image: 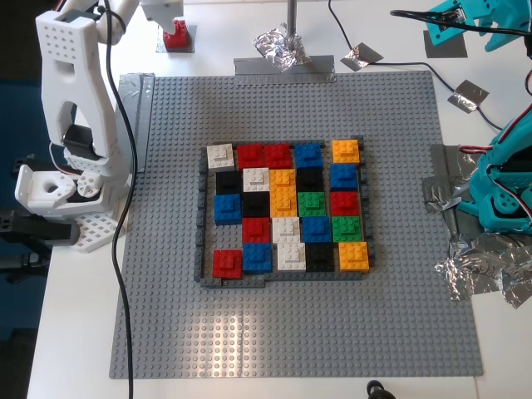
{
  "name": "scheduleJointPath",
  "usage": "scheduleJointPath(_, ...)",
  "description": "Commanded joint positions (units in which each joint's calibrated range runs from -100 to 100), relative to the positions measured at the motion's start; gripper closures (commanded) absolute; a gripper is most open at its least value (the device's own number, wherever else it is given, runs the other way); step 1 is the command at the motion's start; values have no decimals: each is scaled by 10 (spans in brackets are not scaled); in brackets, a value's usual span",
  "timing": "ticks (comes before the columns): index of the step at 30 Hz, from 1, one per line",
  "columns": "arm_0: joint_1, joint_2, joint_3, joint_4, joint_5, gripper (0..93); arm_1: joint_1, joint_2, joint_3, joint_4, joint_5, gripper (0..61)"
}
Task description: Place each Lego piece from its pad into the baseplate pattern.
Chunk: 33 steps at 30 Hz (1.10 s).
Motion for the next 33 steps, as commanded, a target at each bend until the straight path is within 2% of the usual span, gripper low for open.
scheduleJointPath(1,-1,-17,-2,-1,1,815,-7,9,-56,-24,-1,329)
scheduleJointPath(10,2,-17,29,-1,1,815,-19,59,-93,-46,-2,338)
scheduleJointPath(25,-1,-18,21,-1,1,815,-27,84,-109,-58,3,362)
scheduleJointPath(30,-1,-18,21,-1,1,815,-26,79,-103,-59,19,450)
scheduleJointPath(33,-1,-18,21,-1,1,815,-26,75,-100,-65,16,517)
